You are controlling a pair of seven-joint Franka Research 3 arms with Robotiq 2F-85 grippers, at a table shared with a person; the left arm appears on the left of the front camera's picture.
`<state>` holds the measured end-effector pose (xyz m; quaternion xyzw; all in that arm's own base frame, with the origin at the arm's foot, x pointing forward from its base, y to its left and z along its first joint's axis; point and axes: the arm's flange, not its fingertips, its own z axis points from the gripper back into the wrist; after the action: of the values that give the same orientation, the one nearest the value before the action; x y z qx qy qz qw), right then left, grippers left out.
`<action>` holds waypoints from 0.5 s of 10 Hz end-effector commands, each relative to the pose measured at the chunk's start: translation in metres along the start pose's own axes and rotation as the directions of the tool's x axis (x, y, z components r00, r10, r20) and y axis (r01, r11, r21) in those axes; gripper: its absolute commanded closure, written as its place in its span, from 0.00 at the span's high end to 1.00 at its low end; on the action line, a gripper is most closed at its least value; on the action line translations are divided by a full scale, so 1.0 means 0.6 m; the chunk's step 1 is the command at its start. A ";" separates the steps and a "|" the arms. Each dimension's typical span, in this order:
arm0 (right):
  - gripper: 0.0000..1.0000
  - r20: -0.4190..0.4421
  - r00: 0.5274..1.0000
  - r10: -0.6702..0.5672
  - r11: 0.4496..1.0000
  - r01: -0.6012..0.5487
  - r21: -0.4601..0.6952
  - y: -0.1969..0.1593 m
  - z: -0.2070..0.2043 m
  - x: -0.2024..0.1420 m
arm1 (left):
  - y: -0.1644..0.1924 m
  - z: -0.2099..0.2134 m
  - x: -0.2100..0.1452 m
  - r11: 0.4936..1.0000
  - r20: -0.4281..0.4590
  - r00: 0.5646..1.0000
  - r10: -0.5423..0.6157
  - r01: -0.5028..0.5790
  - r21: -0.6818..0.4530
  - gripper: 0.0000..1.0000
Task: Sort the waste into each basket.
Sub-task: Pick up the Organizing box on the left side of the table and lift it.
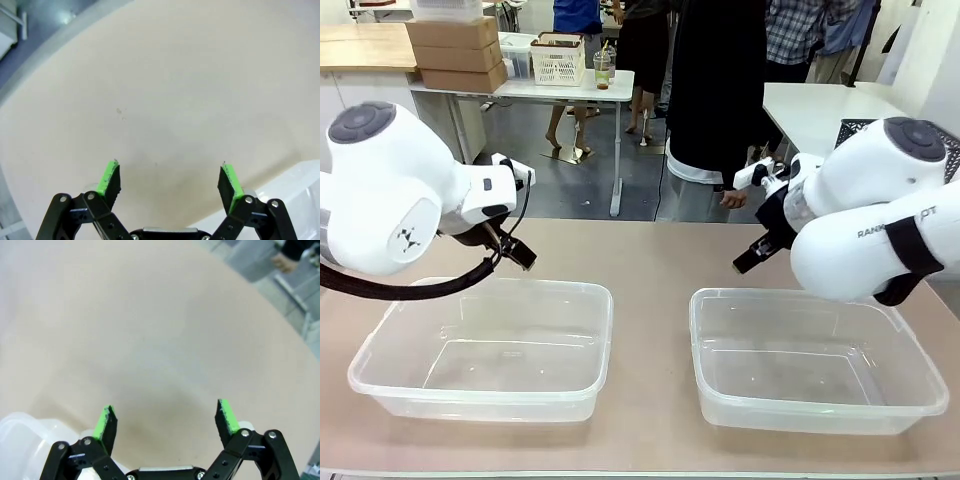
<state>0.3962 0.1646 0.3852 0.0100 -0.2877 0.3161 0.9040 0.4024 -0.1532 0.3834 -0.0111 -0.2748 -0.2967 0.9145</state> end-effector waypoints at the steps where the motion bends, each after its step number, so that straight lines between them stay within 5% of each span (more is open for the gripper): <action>1: 1.00 0.145 0.989 0.015 0.996 -0.002 -0.094 -0.036 0.187 0.031 | -0.016 0.183 0.044 0.996 0.072 0.997 -0.042 0.036 0.080 1.00; 2: 1.00 0.282 0.959 0.036 0.985 0.013 -0.170 -0.045 0.281 0.017 | -0.046 0.276 0.044 0.986 0.198 0.977 -0.083 0.052 0.158 1.00; 3: 1.00 0.332 0.942 0.045 0.975 0.031 -0.219 -0.044 0.319 -0.009 | -0.071 0.317 0.029 0.976 0.293 0.947 -0.129 0.070 0.205 1.00; 4: 1.00 0.315 0.949 0.015 0.968 0.065 -0.242 -0.041 0.306 -0.027 | -0.012 0.163 0.052 0.995 0.116 0.991 -0.060 0.050 0.084 1.00; 5: 1.00 0.289 0.957 0.014 0.987 0.033 -0.157 -0.057 0.275 0.058 | -0.012 0.163 0.052 0.995 0.116 0.991 -0.060 0.050 0.084 1.00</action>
<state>0.3283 0.1072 0.5847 -0.0313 -0.4732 0.2705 0.8378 0.3365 -0.1597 0.5311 0.0332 -0.3778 -0.3112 0.8714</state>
